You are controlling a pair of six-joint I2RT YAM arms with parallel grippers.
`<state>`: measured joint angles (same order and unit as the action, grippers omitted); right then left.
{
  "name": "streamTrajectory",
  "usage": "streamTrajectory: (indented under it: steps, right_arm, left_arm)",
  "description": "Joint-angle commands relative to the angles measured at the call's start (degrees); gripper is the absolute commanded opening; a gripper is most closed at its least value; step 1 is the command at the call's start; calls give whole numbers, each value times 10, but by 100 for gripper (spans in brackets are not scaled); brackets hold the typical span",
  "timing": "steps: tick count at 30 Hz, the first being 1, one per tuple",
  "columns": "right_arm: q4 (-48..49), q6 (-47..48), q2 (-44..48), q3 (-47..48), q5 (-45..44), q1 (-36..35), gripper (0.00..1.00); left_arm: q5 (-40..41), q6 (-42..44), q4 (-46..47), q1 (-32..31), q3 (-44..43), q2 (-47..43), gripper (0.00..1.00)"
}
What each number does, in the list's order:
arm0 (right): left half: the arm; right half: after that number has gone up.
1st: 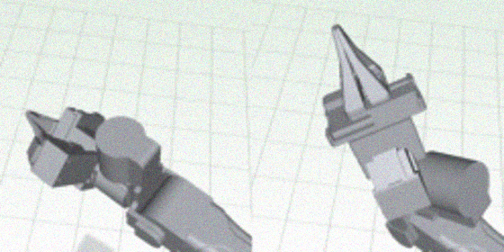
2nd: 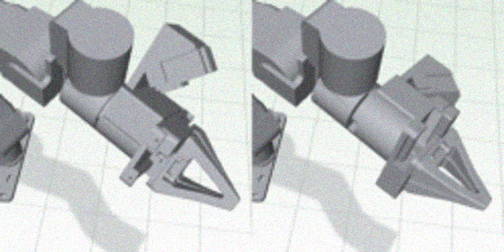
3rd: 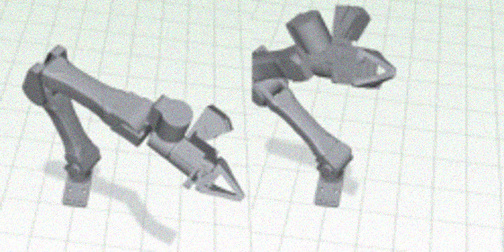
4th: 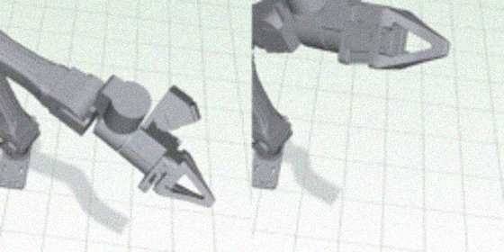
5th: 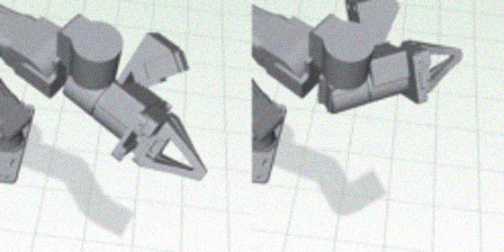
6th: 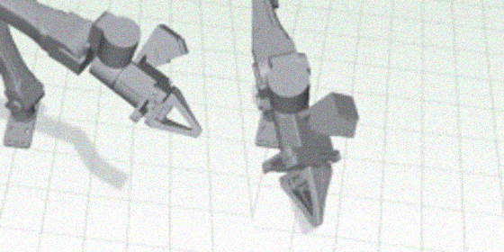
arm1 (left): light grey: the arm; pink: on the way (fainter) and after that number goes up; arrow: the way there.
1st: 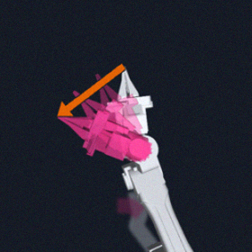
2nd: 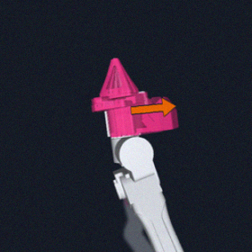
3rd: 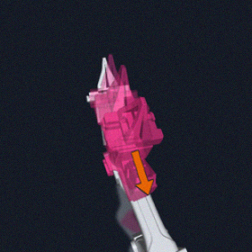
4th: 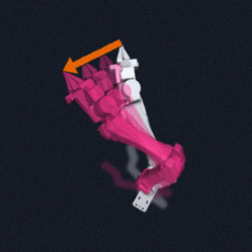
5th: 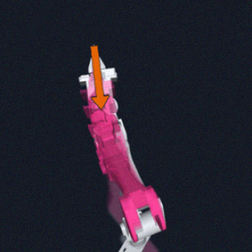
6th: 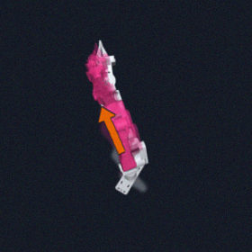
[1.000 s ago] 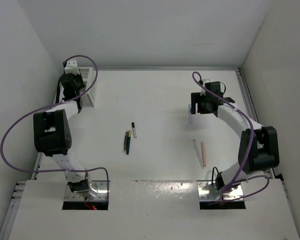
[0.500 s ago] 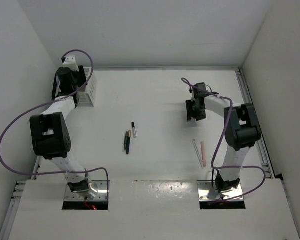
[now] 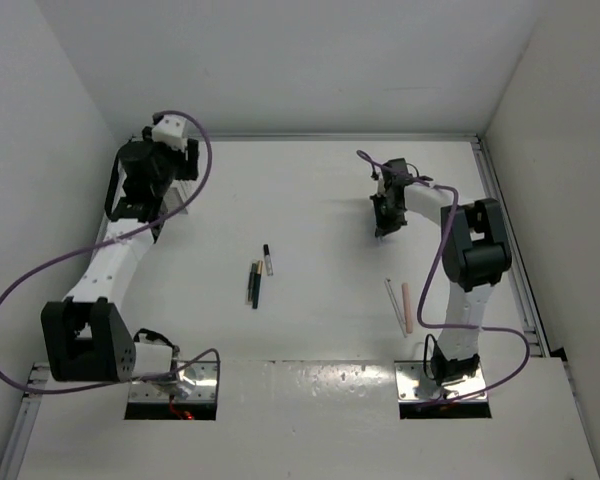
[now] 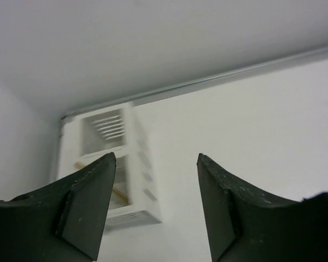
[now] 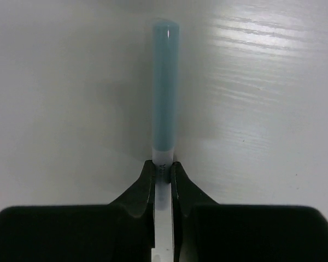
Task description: Organize the makeup
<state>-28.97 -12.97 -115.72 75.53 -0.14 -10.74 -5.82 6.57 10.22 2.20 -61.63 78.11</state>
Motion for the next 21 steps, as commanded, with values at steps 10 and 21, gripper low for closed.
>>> streamTrajectory:
  steps: [10, 21]
  right_arm:
    - [412, 70, 231, -105, 309, -118, 0]
    - [546, 29, 197, -105, 357, -205, 0]
  left_arm:
    - [-530, -194, 74, -54, -28, 54, 67]
    - [-564, -170, 117, -103, 8, 35, 79]
